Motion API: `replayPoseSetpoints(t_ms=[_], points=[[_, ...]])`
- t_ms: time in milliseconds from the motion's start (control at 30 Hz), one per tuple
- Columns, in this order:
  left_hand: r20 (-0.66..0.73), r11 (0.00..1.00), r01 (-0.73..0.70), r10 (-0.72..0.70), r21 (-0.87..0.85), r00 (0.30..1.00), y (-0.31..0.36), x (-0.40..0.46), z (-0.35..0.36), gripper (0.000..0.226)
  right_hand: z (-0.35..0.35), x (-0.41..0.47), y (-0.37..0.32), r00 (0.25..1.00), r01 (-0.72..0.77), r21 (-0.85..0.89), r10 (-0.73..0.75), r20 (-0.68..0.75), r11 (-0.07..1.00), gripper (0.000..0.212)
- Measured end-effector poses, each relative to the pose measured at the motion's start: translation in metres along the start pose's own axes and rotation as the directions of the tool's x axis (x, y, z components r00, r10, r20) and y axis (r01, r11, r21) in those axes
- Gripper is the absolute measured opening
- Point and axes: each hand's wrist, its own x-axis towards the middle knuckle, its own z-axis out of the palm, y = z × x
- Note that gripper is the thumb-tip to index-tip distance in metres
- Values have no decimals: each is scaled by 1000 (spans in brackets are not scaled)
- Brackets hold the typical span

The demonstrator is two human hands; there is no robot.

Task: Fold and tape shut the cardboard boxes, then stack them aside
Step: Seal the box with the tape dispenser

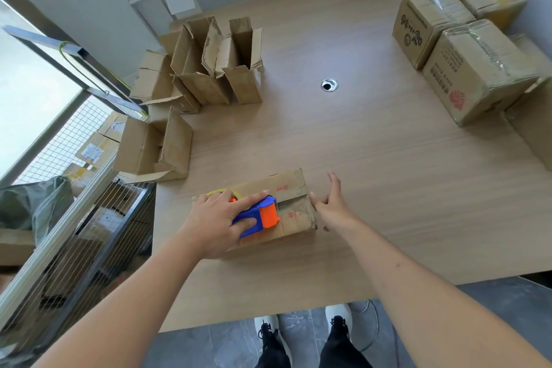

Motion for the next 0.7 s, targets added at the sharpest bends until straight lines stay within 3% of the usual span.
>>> replayPoseSetpoints(t_ms=[100,233,367,500,567,700], points=[[8,1000,6,-6,-5,1000,-1,0,0,59,5,2,8,999,-36,-49,36,10,998,46],[21,1000,7,-6,-17,1000,0,0,-2,58,20,-20,-22,946,178,-52,-185,-268,983,42],[75,1000,5,-4,-22,997,-1,3,-10,57,47,-33,-33,923,313,-232,-353,-156,921,52],[232,999,7,4,-48,973,-1,13,-27,53,53,-31,-28,916,249,-326,-331,-228,912,53],[307,990,12,32,-140,951,-3,15,-34,51,54,-31,-29,915,241,-347,-332,-231,906,54],[330,963,-25,115,-267,937,-16,11,-45,50,52,-31,-27,914,249,-364,-342,-218,898,54]])
